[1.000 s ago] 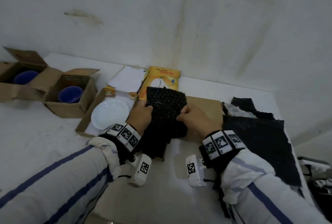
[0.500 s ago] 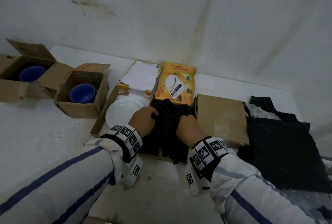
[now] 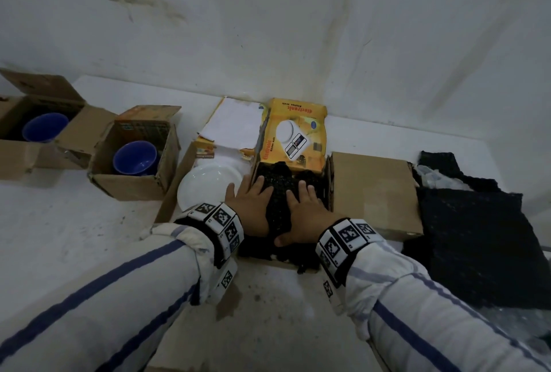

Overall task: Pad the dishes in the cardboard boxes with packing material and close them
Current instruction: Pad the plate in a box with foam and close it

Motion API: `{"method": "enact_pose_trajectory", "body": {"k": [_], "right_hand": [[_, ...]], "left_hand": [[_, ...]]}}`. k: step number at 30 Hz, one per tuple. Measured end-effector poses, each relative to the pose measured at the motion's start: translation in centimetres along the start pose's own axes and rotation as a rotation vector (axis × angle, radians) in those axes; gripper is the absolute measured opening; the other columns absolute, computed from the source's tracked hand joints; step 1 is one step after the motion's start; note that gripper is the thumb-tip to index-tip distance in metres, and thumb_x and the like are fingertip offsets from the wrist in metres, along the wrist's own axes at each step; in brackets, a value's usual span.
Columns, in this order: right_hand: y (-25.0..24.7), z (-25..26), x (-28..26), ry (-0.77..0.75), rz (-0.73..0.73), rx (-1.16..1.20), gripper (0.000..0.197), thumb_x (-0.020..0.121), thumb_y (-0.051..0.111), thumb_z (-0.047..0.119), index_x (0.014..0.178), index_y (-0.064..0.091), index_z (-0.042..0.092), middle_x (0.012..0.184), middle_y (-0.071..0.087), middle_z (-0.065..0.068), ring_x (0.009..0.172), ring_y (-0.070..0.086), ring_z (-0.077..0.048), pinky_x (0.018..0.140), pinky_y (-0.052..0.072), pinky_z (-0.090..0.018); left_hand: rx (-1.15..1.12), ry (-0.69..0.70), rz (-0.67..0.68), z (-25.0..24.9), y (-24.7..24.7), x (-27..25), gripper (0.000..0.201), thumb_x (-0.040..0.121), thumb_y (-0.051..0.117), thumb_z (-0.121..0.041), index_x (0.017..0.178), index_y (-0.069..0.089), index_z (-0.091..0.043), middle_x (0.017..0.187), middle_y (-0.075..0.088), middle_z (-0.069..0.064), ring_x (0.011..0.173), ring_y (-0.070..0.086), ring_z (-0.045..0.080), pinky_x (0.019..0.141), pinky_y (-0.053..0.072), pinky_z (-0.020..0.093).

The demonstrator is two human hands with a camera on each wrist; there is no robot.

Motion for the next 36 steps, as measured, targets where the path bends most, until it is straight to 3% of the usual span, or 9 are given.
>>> {"method": "enact_pose_trajectory", "body": {"k": [7,13,18,22,26,28,30,32,36], "right_hand": [[0.7,-0.2,0.5,0.004,0.025,0.019,0.121,0.073,0.071,0.056,0.15,-0.013,0.015,0.152,-0.032,-0.011,0.142,-0.025,-0.03,0.117,0.005,-0.048],[-0.5,-0.3,-0.4,-0.046,-0.017,0.114,0.115,0.076,0.071,0.049,0.151,-0.009,0.013,0.155,-0.027,-0.008,0.144,-0.02,-0.027,0.118,0.009,-0.045],[-5.1,-1.6,-3.6,-0.149,-0.374,0.238,0.075,0.09,0.06,0.027,0.148,0.019,0.005,0.157,0.011,-0.009,0.145,0.013,-0.024,0.115,0.018,-0.028],[-7.2,-6.2,-6.4,-0.064,-0.54,0.345,0.036,0.091,0.05,0.012,0.126,0.054,0.006,0.131,0.05,-0.014,0.121,0.047,-0.029,0.095,0.035,-0.028],[-7.0,-13.9,-9.4,0.155,-0.61,0.465,0.028,0.088,0.048,0.008,0.11,0.065,0.009,0.116,0.063,-0.013,0.108,0.057,-0.028,0.089,0.043,-0.029],[-6.3,-17.8,-10.7,0.266,-0.635,0.507,0.026,0.087,0.047,0.009,0.103,0.068,0.01,0.112,0.066,-0.013,0.105,0.059,-0.03,0.088,0.046,-0.032],[-5.3,-21.3,-12.0,0.345,-0.608,0.521,0.026,0.087,0.046,0.01,0.1,0.069,0.012,0.113,0.066,-0.012,0.106,0.058,-0.03,0.088,0.046,-0.032],[-4.2,-24.3,-13.1,0.414,-0.573,0.579,0.026,0.087,0.046,0.008,0.1,0.067,0.015,0.116,0.064,-0.009,0.109,0.057,-0.028,0.09,0.044,-0.03],[-2.4,-27.3,-13.7,0.457,-0.511,0.625,0.025,0.088,0.045,0.008,0.102,0.065,0.017,0.119,0.062,-0.008,0.111,0.056,-0.026,0.09,0.043,-0.028]], "left_hand": [[0.0,-0.03,0.049,0.3,1.1,0.1,0.102,0.081,0.063,-0.04,0.15,-0.012,-0.029,0.156,-0.025,0.001,0.143,-0.026,0.028,0.114,-0.008,0.057],[-0.074,-0.011,-0.039,0.1,-0.4,-0.7,0.089,0.084,0.058,-0.033,0.151,0.0,-0.028,0.158,-0.017,0.0,0.144,-0.022,0.028,0.115,-0.009,0.055],[-0.265,0.009,-0.321,-2.1,-4.6,-1.8,0.065,0.086,0.05,-0.023,0.146,0.023,-0.026,0.158,0.008,0.001,0.147,-0.002,0.027,0.116,0.002,0.051],[-0.423,0.15,-0.446,-7.4,-7.4,-2.0,0.046,0.082,0.05,-0.026,0.128,0.049,-0.024,0.138,0.043,0.005,0.129,0.037,0.028,0.106,0.033,0.045],[-0.552,0.33,-0.292,-15.5,-7.2,-1.7,0.04,0.086,0.05,-0.018,0.125,0.055,-0.016,0.13,0.053,0.009,0.122,0.048,0.027,0.102,0.04,0.038],[-0.582,0.396,-0.217,-19.2,-6.8,-2.0,0.026,0.088,0.049,-0.008,0.109,0.062,-0.015,0.121,0.06,0.012,0.112,0.054,0.026,0.097,0.044,0.034],[-0.577,0.423,-0.178,-22.4,-6.6,-2.3,0.017,0.09,0.047,-0.007,0.089,0.064,-0.01,0.104,0.066,0.016,0.089,0.059,0.026,0.082,0.048,0.029],[-0.575,0.405,-0.114,-24.6,-5.7,-2.1,0.023,0.092,0.048,-0.008,0.082,0.067,-0.001,0.079,0.064,0.012,0.062,0.052,0.017,0.061,0.044,0.019],[-0.556,0.339,0.003,-27.5,-3.4,-1.5,0.041,0.09,0.048,-0.005,0.051,0.036,-0.01,0.053,0.038,0.007,0.051,0.034,0.018,0.051,0.029,0.028]]}}
Point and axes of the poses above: each hand's wrist, its own x-axis towards the middle knuckle, its own y-axis out of the palm, z = x × y, the point moved 8 cm from there along x, towards the middle knuckle
